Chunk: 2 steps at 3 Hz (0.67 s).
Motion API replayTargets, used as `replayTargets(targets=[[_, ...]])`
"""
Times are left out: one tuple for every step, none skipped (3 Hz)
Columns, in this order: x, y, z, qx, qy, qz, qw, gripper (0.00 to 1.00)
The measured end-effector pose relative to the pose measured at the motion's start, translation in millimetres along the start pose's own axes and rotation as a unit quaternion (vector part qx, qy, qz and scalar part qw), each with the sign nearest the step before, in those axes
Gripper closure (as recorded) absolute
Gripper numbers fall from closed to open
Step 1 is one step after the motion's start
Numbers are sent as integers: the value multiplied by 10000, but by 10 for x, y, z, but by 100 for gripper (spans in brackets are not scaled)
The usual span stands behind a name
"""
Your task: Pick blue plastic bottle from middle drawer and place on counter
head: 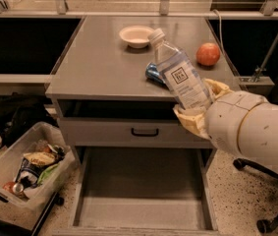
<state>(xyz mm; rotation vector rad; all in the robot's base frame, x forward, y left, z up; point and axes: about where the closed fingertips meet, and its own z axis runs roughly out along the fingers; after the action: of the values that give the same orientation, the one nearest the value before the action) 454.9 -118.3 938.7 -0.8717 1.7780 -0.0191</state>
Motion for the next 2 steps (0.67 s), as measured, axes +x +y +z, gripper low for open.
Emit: replayTargets(targets=[[-24,-102,44,16,36,163,9999,100],[76,-803,120,382,-98,578,9975,100]])
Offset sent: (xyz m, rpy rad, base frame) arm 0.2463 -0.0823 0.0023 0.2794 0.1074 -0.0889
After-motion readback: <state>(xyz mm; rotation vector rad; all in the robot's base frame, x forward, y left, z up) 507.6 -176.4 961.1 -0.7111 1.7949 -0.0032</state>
